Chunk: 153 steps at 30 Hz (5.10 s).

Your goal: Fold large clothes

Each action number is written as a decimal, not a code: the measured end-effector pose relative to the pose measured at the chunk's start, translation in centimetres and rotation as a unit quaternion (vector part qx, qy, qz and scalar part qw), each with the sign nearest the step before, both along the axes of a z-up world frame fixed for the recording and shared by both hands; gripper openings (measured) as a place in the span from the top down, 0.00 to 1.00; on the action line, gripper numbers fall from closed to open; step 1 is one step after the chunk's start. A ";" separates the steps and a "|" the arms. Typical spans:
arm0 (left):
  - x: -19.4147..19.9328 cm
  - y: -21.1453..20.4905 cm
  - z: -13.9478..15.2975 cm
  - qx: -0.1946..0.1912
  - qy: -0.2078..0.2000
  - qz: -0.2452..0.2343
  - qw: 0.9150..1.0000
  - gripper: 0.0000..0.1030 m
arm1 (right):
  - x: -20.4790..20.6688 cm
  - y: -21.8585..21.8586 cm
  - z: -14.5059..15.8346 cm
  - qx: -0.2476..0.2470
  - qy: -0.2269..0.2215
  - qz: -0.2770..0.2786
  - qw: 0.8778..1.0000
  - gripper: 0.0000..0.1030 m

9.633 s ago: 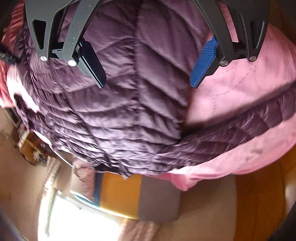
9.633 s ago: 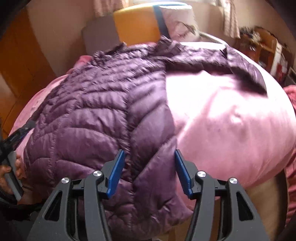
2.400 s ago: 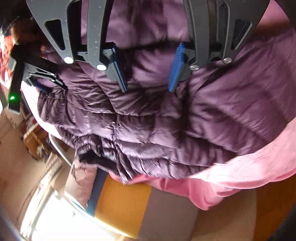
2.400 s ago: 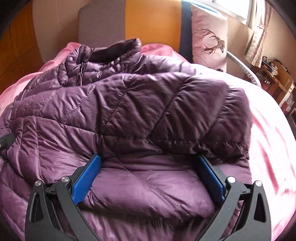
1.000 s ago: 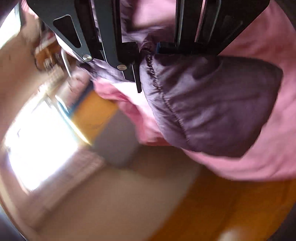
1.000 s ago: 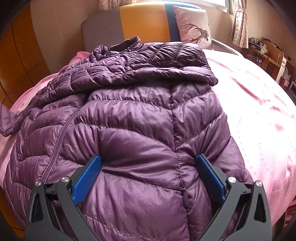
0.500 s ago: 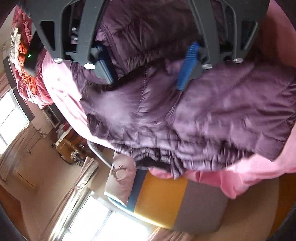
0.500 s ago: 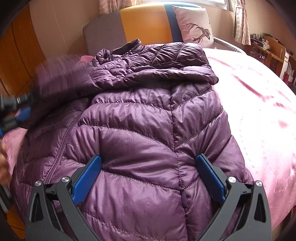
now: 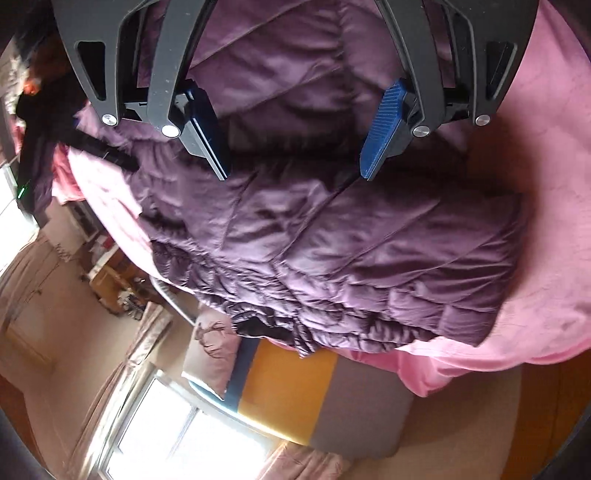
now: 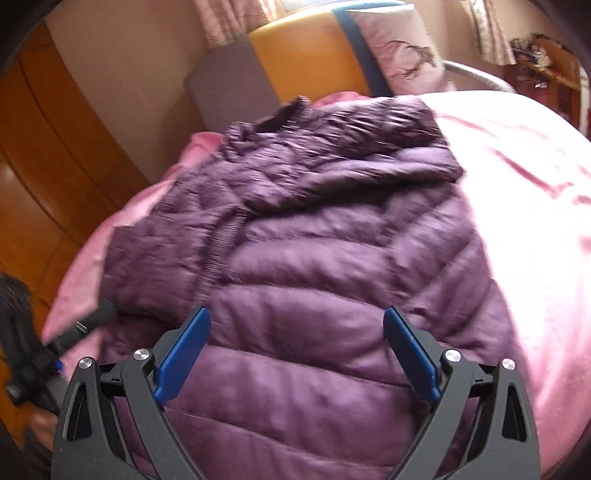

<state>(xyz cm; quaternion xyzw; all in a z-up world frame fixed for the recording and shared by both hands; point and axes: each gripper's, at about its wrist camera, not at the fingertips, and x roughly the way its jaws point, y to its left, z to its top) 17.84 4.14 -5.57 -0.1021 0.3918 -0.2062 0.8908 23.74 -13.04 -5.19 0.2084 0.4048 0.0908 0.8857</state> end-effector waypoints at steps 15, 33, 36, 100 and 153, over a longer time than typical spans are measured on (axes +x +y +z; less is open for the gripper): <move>0.2 2.7 -1.8 0.103 0.027 0.105 0.989 0.31 | 8.5 9.4 0.3 -0.040 0.023 0.114 0.992 0.75; 4.4 4.0 -1.3 0.122 0.047 0.146 0.981 0.31 | 8.8 2.4 11.4 -0.091 -0.110 0.019 0.990 0.85; 5.7 3.6 -0.9 0.129 0.044 0.146 0.980 0.31 | 9.5 -1.1 10.5 -0.102 -0.095 -0.035 0.990 0.85; 18.3 -3.5 -3.6 0.150 0.007 0.057 0.987 0.33 | 16.3 -5.0 -4.6 -0.178 0.039 -0.065 0.981 0.29; -6.1 4.8 -3.4 0.106 0.030 0.055 0.992 0.22 | -9.8 -8.8 -3.2 -0.070 0.110 -0.022 0.991 0.03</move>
